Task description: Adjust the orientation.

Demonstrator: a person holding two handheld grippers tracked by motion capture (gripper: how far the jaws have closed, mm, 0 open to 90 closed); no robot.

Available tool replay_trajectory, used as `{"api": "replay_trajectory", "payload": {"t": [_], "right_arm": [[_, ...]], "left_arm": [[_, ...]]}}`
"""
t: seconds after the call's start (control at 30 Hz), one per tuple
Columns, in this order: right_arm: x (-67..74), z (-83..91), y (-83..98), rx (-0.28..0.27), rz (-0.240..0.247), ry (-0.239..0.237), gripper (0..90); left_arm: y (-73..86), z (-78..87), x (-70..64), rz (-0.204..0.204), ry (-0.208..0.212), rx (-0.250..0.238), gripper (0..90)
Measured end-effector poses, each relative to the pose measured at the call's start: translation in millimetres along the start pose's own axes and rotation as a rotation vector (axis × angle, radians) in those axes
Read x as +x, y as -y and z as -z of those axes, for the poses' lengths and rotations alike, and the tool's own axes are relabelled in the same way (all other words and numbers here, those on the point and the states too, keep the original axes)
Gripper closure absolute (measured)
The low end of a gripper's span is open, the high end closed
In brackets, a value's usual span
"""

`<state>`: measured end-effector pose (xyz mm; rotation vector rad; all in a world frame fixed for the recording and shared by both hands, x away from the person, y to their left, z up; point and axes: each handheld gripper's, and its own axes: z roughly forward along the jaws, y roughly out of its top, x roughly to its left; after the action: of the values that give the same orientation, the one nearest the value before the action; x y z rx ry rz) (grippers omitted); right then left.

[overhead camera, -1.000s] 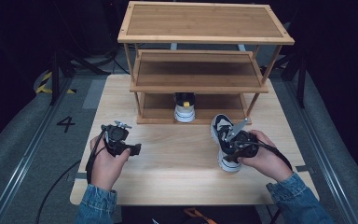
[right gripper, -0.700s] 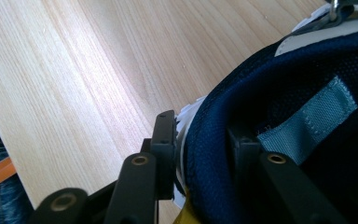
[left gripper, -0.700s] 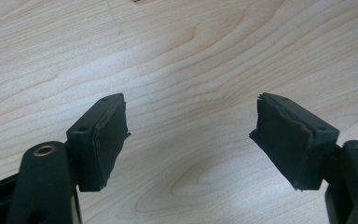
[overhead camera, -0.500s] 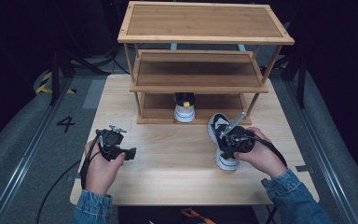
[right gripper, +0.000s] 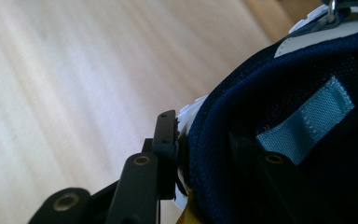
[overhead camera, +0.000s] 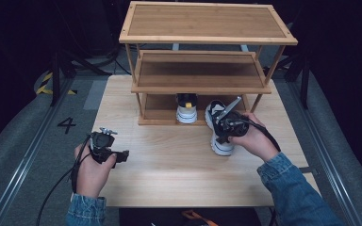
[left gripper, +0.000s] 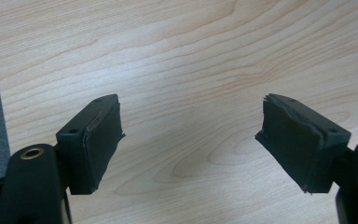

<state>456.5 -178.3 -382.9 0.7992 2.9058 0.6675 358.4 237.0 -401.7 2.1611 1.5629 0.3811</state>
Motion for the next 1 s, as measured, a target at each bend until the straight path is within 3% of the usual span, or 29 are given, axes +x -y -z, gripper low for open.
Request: {"api": "replay_trajectory", "payload": {"t": [0.27,0.4,0.53,0.63,0.83,1.0], "right_arm": [[-30.4,-17.5,-28.9,0.034,-0.008,0.023,70.4],[-42.3,-26.8,-37.4,0.037,-0.007,0.004,70.4],[-47.9,-27.3,-41.1,0.032,-0.006,-0.03,68.4],[-46.4,-25.5,-40.2,0.02,0.014,-0.007,64.9],[-41.5,-19.4,-36.6,-0.074,0.029,0.064,48.3],[-36.4,-7.4,-32.1,-0.184,0.047,0.122,43.9]], "left_arm": [[1.7,2.7,6.1,0.0,0.004,-0.007,20.8],[1.8,5.1,8.8,0.008,0.0,-0.019,20.7],[2.0,3.9,9.2,0.008,0.001,-0.011,20.8],[1.3,3.1,8.5,0.003,0.001,-0.011,20.8],[-3.1,1.2,4.2,-0.01,0.009,-0.01,20.7],[-8.0,-2.2,1.7,-0.02,0.018,-0.005,20.7]]}}
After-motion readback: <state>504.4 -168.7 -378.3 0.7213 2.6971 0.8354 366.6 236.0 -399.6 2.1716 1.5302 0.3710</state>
